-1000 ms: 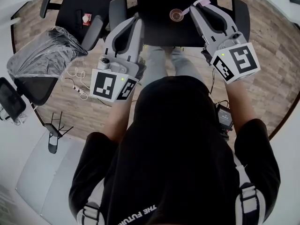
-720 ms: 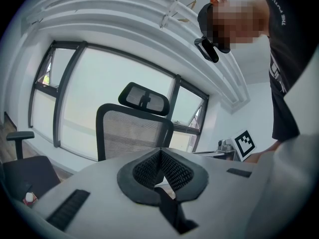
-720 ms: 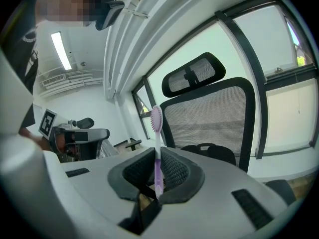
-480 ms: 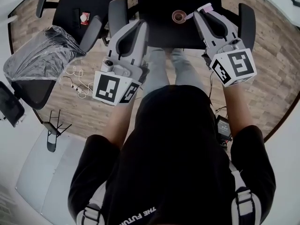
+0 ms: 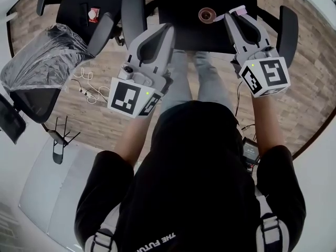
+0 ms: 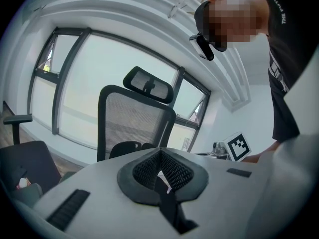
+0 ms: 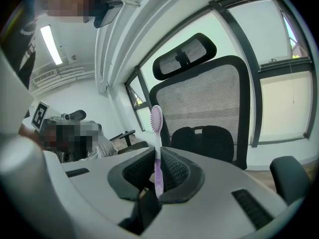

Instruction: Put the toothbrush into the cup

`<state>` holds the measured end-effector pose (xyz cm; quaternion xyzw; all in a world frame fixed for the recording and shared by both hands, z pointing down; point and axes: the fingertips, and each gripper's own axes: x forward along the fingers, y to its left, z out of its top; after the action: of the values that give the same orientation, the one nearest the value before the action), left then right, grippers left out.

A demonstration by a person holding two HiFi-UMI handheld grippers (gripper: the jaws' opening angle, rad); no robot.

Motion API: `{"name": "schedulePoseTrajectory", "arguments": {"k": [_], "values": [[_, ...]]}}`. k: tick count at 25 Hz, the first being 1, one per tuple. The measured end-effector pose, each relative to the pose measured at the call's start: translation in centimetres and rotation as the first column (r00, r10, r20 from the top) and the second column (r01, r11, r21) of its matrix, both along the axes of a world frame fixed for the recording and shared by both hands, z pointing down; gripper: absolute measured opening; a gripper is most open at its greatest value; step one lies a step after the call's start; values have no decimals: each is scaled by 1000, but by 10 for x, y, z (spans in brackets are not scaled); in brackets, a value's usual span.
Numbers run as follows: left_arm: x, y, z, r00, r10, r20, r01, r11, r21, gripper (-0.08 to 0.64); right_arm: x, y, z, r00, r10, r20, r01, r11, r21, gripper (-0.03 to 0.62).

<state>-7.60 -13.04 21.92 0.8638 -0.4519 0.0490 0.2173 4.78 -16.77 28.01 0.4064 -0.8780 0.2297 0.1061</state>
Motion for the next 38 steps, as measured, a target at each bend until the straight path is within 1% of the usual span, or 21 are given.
{"name": "schedulePoseTrajectory", "arguments": {"k": [7, 15, 20, 26, 30, 38], "values": [[-4, -9, 30, 1000, 14, -13, -14, 1000, -23, 20, -14, -4, 36, 998, -34, -52, 34, 999, 5, 48], [2, -6, 61, 1000, 23, -19, -24, 998, -51, 20, -13, -3, 66, 999, -42, -35, 41, 999, -19, 48], [-6, 0, 86, 999, 23, -26, -25, 998, -65, 20, -20, -2, 96, 998, -43, -43, 41, 999, -35, 48], [0, 11, 122, 999, 38, -35, -42, 993, -109, 20, -13, -2, 131, 999, -12, -39, 9, 997, -72, 48], [-1, 13, 137, 999, 40, -35, -44, 991, -128, 20, -12, -1, 147, 999, -1, -45, -3, 996, -85, 48], [-6, 14, 166, 999, 43, -33, -48, 988, -149, 20, -28, -5, 174, 998, -40, -52, 35, 995, -93, 48]]}}
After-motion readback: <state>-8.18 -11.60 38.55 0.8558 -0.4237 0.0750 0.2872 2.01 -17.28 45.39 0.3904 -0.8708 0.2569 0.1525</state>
